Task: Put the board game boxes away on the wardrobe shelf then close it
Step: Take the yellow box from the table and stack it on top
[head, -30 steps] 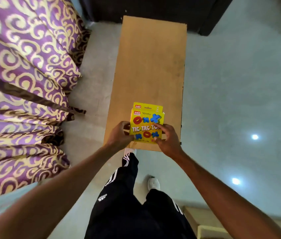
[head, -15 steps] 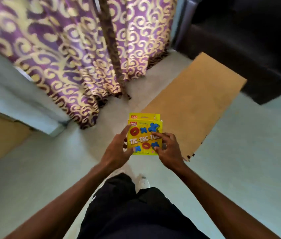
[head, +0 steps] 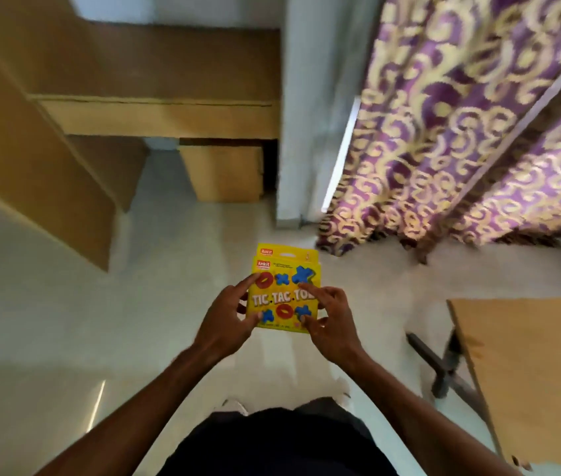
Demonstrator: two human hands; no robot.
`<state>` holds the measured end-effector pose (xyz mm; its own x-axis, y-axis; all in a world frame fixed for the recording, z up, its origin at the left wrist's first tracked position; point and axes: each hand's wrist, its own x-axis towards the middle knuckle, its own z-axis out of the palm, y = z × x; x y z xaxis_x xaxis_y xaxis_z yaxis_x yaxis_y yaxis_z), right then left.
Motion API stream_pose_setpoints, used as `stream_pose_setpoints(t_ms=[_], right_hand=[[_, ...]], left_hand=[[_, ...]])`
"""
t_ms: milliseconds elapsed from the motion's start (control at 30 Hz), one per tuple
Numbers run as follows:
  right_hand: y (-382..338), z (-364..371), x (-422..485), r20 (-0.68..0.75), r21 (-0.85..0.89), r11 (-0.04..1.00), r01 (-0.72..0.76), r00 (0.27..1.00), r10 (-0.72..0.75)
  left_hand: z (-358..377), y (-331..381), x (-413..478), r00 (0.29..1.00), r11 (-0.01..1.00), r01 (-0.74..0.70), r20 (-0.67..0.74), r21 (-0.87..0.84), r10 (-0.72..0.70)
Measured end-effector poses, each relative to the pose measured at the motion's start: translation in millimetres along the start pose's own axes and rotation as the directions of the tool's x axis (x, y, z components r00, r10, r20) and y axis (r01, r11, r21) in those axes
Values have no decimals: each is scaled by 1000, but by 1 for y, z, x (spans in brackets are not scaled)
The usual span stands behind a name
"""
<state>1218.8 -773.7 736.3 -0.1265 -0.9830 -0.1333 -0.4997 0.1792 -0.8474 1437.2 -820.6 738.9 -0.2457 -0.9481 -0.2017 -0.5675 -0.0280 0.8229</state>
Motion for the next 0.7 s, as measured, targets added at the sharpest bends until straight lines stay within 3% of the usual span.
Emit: stream_pose_setpoints(t_ms=[200,433,700], right_hand=[[-89,137,50,293,-49,974,220,936,-197],[-202,305,113,604,6,890,457,707,-367],[-321,465,163,770,165,810,562,440,-462]], left_hand=[[-124,-89,-47,938,975,174,-278,-139,-207],[-247,-173,-88,702,903,296,-571,-310,-426],[-374,-235,-103,460,842,347,-707,-413,-537]])
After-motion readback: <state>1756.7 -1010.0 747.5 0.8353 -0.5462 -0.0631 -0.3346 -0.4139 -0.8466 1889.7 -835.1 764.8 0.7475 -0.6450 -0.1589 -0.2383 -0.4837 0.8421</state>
